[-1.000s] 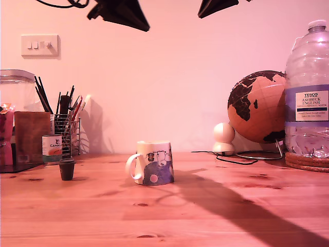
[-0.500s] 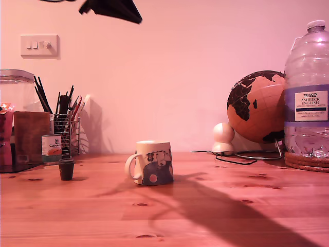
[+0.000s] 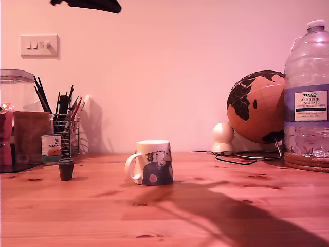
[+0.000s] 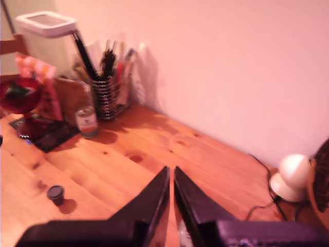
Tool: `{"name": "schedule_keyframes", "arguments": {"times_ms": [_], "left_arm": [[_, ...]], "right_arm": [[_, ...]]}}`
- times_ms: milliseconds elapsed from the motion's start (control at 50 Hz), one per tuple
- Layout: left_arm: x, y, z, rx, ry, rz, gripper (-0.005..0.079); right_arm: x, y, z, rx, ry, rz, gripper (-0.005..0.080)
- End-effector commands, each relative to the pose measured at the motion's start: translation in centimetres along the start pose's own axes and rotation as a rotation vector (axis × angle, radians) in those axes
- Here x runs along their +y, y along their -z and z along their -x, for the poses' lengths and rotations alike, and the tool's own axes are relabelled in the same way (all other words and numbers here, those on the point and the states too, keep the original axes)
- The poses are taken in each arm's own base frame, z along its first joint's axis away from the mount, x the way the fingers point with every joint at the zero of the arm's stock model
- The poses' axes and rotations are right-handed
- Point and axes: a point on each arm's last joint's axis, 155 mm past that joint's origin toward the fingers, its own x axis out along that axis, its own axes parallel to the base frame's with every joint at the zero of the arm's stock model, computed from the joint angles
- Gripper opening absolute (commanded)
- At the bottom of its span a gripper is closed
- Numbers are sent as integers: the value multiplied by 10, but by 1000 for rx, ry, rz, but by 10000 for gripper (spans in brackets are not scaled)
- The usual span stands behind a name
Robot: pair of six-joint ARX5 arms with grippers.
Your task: Lift the coffee cup and remove the coffee capsule that is hidden under it
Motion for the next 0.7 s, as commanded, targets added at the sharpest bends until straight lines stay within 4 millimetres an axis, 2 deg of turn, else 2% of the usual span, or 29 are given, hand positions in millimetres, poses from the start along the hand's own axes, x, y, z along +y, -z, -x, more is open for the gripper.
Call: {"name": "schedule_keyframes", "arguments": {"times_ms": [0, 240, 460, 580, 680], "left_arm": [[-4, 7, 7, -23, 2, -4, -19], [-23, 31, 23, -97, 38, -23, -19], [-57, 58, 29, -149, 108, -59, -19], [-74, 71, 28, -123, 154, -44, -19], [-87, 70, 26, -125, 187, -53, -19]], "right_arm": [[11, 2, 10, -41, -11, 8, -12], [45, 32, 21, -115, -58, 27, -12], [74, 64, 29, -146, -110, 42, -12], [93, 71, 32, -136, -169, 48, -12], [104, 77, 32, -110, -203, 31, -12]]}}
